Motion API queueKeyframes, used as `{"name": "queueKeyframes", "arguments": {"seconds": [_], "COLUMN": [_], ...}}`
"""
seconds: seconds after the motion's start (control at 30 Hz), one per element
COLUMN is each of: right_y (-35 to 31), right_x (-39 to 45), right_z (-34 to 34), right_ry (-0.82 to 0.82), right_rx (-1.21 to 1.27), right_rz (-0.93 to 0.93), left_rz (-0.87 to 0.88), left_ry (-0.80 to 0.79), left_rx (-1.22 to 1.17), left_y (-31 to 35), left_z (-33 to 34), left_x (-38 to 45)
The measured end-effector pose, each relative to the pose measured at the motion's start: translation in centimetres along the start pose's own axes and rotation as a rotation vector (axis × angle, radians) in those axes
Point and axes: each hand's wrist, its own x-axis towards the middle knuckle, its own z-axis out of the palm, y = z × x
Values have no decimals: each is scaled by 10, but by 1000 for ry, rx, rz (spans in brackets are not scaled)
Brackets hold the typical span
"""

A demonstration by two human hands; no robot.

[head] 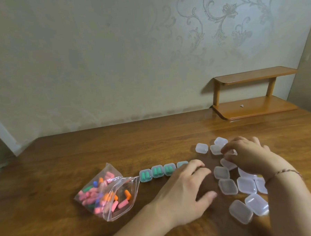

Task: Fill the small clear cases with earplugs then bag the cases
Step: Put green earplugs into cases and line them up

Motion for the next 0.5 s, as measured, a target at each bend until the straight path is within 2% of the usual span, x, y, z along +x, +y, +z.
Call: {"name": "queueKeyframes", "arguments": {"seconds": [0.33, 0.43, 0.5], "right_y": [14, 6, -14], "right_x": [-2, -2, -8], "right_z": [-9, -12, -14], "right_ry": [-59, 78, 207], "right_rx": [128, 73, 195], "right_rz": [13, -82, -263], "left_rz": [26, -36, -172], "left_ry": [20, 110, 199], "left_rx": [-91, -271, -583], "left_y": [-14, -14, -14], "left_z": [-16, -18, -27], "left_x": [-49, -57, -58]}}
